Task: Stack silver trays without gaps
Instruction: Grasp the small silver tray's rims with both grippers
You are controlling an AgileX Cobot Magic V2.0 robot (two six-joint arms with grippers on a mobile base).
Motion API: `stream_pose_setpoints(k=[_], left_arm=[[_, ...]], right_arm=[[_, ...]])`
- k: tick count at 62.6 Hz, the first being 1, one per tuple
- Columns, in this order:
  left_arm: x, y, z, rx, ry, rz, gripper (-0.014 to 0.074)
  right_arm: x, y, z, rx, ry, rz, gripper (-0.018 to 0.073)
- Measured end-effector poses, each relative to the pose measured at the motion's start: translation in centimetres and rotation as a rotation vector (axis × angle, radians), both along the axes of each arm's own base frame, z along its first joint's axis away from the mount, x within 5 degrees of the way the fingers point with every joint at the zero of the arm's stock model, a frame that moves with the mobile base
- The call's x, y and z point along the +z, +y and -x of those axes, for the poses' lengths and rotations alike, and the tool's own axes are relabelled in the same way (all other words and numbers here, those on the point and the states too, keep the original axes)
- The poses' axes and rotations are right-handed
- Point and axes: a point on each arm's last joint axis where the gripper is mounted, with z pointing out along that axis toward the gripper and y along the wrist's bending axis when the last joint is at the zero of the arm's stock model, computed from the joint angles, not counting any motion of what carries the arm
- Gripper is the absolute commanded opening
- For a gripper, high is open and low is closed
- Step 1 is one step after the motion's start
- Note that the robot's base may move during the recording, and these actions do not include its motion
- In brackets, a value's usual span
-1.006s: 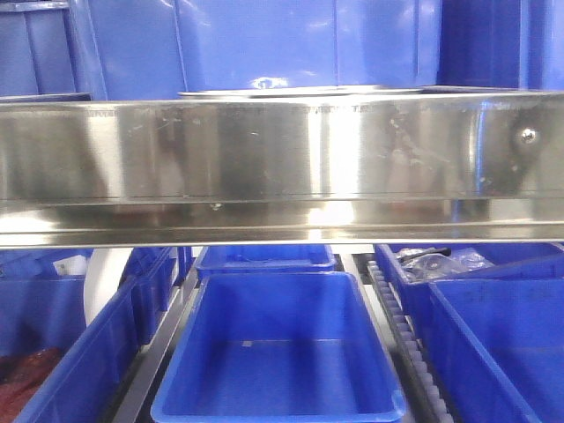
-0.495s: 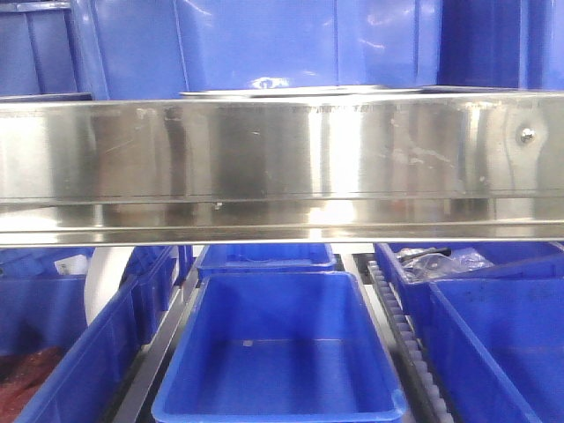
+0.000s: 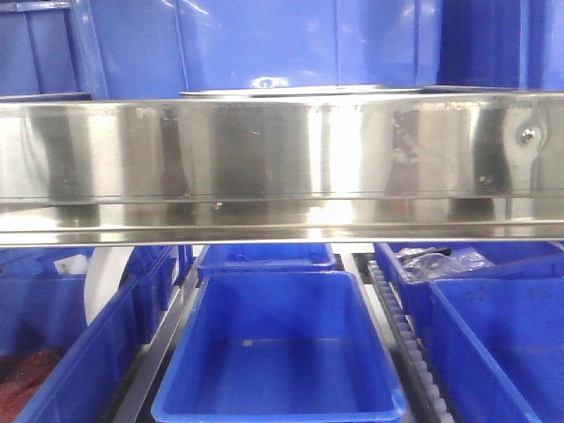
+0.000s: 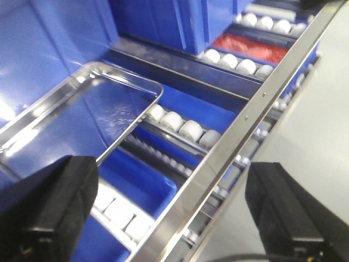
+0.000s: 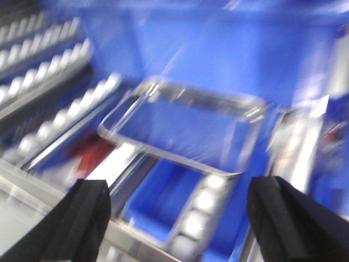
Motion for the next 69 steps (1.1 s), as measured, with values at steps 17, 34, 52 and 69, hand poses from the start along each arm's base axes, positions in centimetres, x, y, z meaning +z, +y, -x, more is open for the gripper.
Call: stream_pose_setpoints(k=[17,34,52,69], left_arm=[[-0.5,-2.7,-8.1,0.381,0.209,-0.160,0.0428],[-4.2,-2.8,-14.1,0.640,0.448,-0.181,0.0426],[-8.6,-1.9,-18.1,0.700,0.608,-0.171,0.0424],[-11.6,-2.9,-19.8,0.697,0.635,-0.184,0.0424]], right_arm=[[0.2,3.0,-8.1,-0.052,0.249,0.102,0.0612],[-1.8,3.9,-13.9,-0.224,0.407,0.190,0.0612],[-6.0,5.3,-17.5,-0.227,0.492,0.231,0.0612],[-9.8,5.4,-20.3,-0.250,0.549,0.253,0.0612]])
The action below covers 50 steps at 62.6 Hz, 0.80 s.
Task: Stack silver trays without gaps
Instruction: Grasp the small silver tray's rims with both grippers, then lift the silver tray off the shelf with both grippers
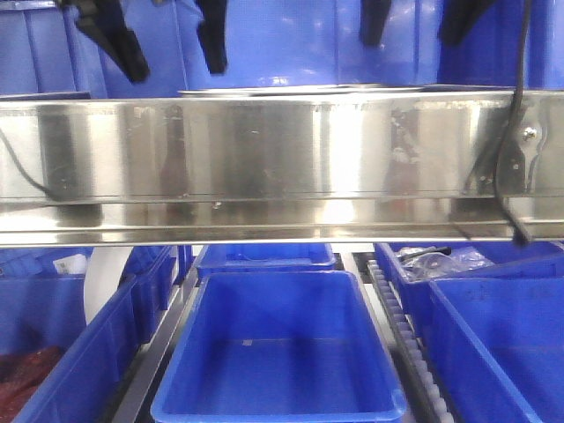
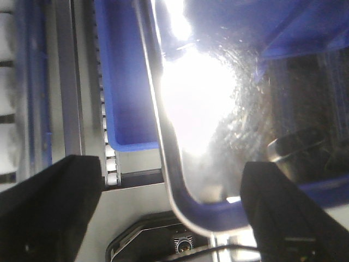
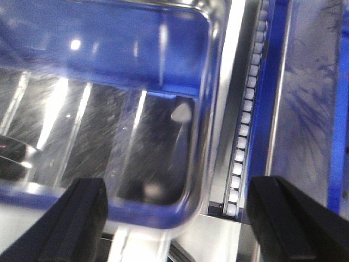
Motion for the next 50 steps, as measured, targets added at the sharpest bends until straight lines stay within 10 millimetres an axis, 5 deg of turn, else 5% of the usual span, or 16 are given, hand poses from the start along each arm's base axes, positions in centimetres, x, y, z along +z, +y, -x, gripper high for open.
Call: stream_pose_setpoints(k=[22,50], left_arm=[[-2.1,-0.6,-1.3,0.005,0.003,0.002,0.0424],[-2.4,-0.9,-1.7,0.005,-0.023,0.016,0.0424]], right_arm=[[-3.5,0.4,-2.5,-0.009,0.009,0.003,0.0612],[-5.1,0.7,-3.3,-0.008,0.022,0.008,0.0612]])
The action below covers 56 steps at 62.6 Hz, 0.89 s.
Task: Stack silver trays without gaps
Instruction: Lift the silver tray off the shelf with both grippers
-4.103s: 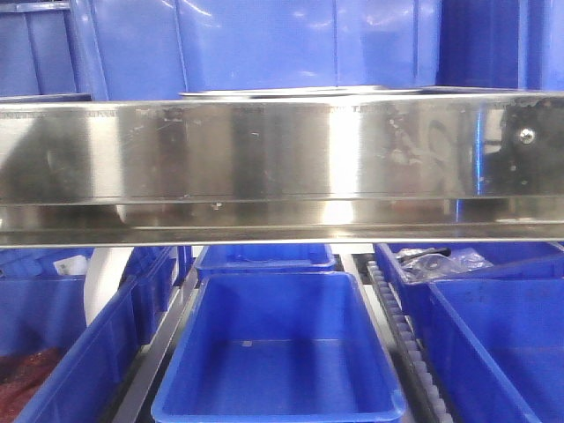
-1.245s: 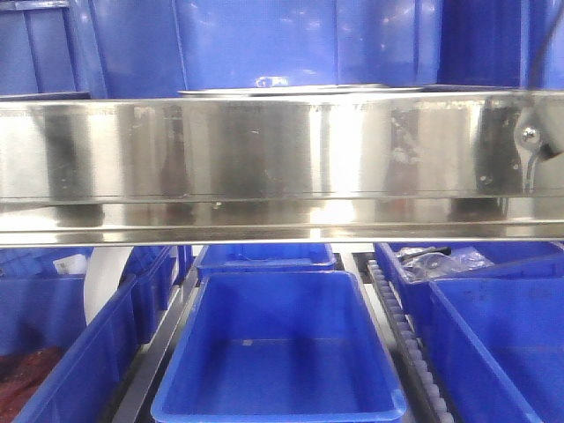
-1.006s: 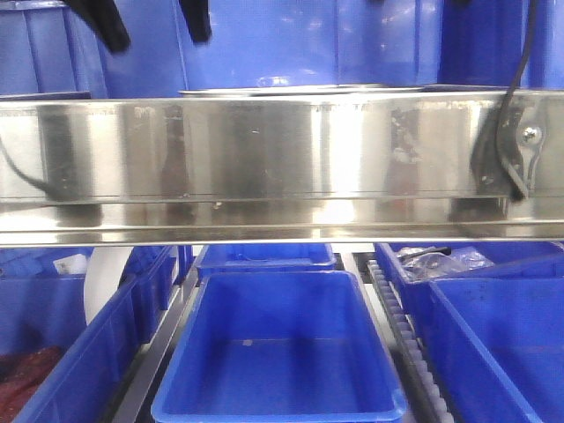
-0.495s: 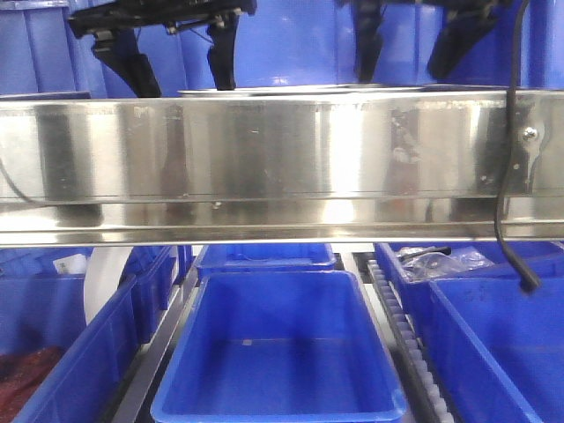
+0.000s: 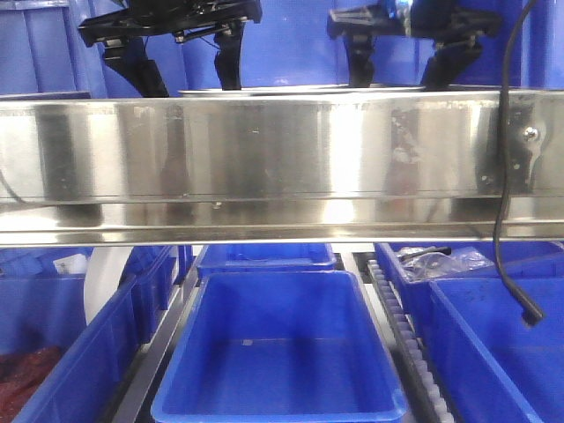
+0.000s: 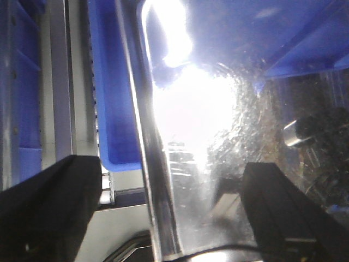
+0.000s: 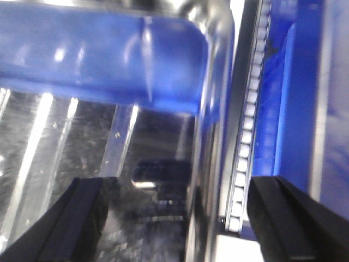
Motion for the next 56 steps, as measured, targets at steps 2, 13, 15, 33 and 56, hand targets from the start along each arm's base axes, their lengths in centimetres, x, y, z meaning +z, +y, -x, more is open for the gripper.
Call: stream_pose_setpoints(k=[2,13,15,33,56], left_arm=[[-0.10,-0.02,-0.04,0.000,0.002,-0.001,0.0424],[-0.67,-0.13,-0.25,0.000,0.011,-0.006,0.0419],[-0.74,-0.14,-0.28,0.000,0.013,-0.006,0.0407],[-1.04,-0.02,-0.50,0.005,0.017,-0.007,0.0051],[-0.82,0.69,-0.88,0.038,0.016,0.004,-0.0041]], right_arm=[[-0.10,0.01,-0.04,0.000,0.002,0.001,0.0612],[-0.07,0.05,-0.13,0.000,-0.004,-0.001,0.0540],[-0.11,0.05,-0.12,0.000,-0.002,-0.001,0.0502],[-0.08,-0.16,-0.12,-0.006,0.006,0.005,0.0045],[0.25,-0.36,0.07,-0.025,0.018,0.003,0.0052]])
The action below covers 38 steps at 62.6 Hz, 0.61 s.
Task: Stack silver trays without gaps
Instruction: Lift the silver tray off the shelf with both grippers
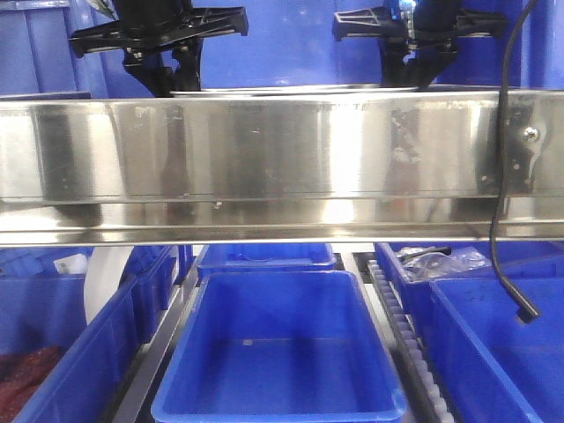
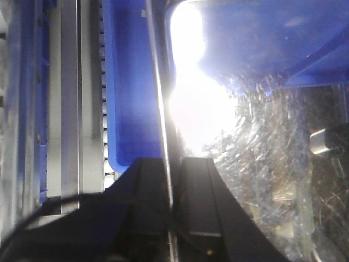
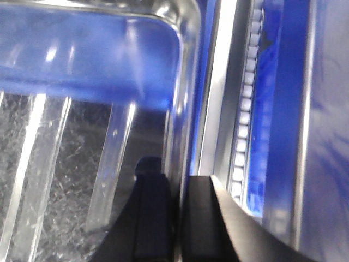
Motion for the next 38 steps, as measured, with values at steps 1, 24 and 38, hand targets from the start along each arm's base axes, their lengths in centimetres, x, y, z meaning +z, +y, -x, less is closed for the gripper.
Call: stream_pose_setpoints(k=[1,24,38], left_arm=[[0.0,0.0,0.0,0.000,0.004,0.000,-0.0041],[5.8,0.1,2.1,-0.031,-0.032,-0.019,-0.0041],[11.2,0.5,5.6,-0.089,-0.153,-0.003,-0.0041]], right_arm=[[0.1,0.0,0.1,0.000,0.004,0.001,0.0052],[5.8,-1.2,3.9,-0.017,-0.005,-0.019,0.0052],[10.5,-1.7,7.5,-0.015,-0.074,-0.055,0.0052]])
